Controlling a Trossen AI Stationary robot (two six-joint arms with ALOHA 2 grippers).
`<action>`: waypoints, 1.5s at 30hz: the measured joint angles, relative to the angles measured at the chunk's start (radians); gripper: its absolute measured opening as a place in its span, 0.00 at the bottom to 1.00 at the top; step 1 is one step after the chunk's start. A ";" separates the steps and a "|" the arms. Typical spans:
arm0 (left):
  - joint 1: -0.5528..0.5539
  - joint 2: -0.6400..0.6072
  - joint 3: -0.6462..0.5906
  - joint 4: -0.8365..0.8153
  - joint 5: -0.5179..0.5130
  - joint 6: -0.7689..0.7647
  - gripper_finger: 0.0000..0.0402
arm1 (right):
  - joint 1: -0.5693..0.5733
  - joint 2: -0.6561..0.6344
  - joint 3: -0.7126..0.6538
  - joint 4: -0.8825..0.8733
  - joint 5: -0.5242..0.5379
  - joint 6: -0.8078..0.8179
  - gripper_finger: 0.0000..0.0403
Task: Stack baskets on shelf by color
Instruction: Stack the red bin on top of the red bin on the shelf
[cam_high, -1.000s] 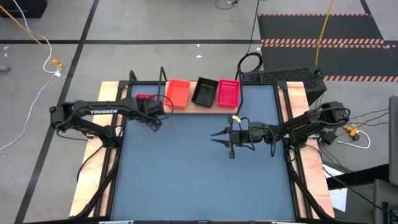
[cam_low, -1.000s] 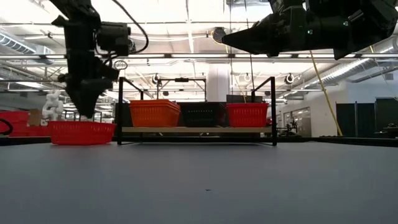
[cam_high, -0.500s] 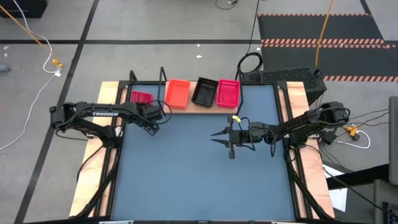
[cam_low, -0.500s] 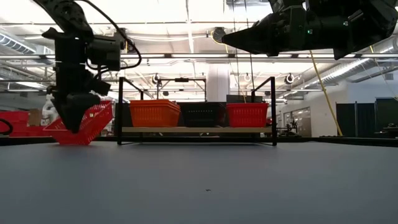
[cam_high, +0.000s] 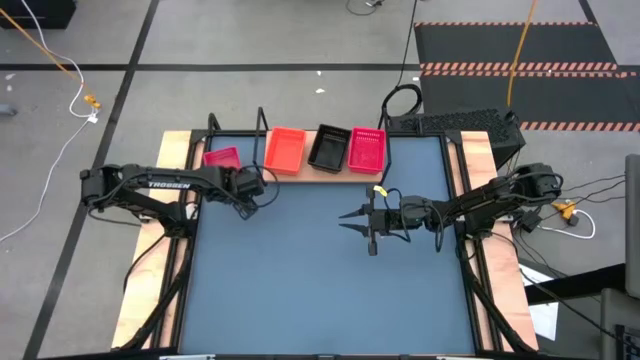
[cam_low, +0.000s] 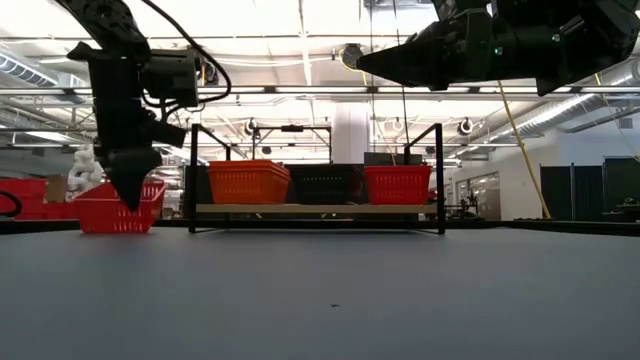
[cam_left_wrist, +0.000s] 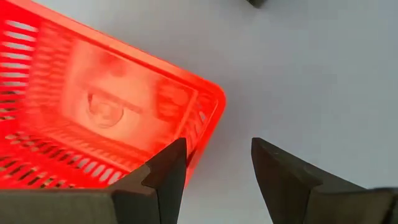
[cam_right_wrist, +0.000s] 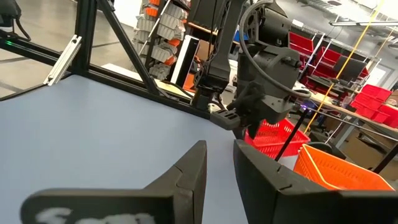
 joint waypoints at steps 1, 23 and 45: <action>0.000 0.000 -0.002 0.003 -0.013 0.000 0.45 | 0.000 0.000 0.000 0.000 0.000 0.000 0.18; -0.167 0.000 0.054 0.079 0.233 -0.478 0.09 | 0.000 0.000 0.000 0.000 0.000 0.027 0.18; -0.432 0.178 0.070 0.741 0.291 -0.431 0.18 | 0.021 0.209 0.332 -0.403 -0.082 0.092 0.20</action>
